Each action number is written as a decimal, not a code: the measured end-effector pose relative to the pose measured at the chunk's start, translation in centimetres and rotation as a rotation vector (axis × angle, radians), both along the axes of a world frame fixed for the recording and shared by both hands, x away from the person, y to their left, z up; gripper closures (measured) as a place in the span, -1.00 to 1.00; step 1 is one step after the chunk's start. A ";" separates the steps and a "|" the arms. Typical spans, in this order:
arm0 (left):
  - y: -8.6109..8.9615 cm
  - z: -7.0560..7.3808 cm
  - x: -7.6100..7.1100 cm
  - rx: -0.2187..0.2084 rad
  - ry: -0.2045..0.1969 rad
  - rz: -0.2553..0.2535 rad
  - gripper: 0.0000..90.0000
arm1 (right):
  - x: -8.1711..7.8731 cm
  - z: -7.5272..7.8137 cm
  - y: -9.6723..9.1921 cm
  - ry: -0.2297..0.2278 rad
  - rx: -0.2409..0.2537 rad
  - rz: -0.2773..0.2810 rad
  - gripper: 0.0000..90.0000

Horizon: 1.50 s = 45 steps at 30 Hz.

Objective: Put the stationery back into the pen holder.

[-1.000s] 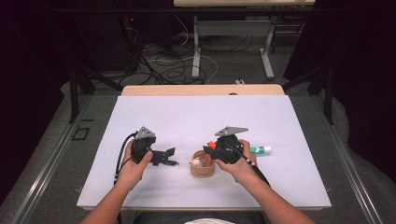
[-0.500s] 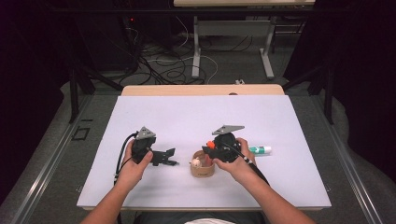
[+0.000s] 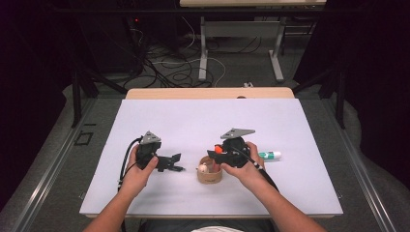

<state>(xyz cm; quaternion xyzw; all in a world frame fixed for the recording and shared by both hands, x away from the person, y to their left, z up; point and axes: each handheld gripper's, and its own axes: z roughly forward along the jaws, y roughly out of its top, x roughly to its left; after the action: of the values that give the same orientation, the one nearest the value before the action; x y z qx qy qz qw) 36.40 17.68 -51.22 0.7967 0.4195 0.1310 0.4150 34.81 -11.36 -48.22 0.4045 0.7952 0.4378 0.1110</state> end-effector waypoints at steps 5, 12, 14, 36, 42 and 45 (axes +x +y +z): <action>0.1 0.0 0.0 -0.004 0.000 0.002 -0.90 | 0.0 0.4 -0.3 -0.001 0.027 -0.002 0.19; 0.1 0.1 0.0 -0.011 -0.002 0.007 -0.90 | 0.0 1.4 -0.9 -0.012 0.075 0.001 0.07; 0.2 0.1 0.1 -0.008 -0.006 0.006 -0.90 | -0.1 1.9 -1.1 -0.012 0.088 0.000 0.06; 0.5 0.2 0.1 -0.017 -0.009 0.021 -0.90 | 1.5 3.4 -6.9 -0.033 0.148 -0.136 -0.13; 0.6 0.3 0.1 -0.022 -0.005 0.028 -0.90 | 2.0 2.8 -7.8 -0.035 0.115 -0.149 -0.19; 0.6 0.3 0.1 -0.031 0.000 0.033 -0.90 | 2.3 2.4 -8.3 -0.054 0.087 -0.146 -0.23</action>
<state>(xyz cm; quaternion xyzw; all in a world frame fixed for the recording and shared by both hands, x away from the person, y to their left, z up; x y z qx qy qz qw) 36.52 18.32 -50.93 0.7832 0.4345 0.1311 0.4250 37.08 -19.63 -45.86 0.4537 0.7407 0.4734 0.1464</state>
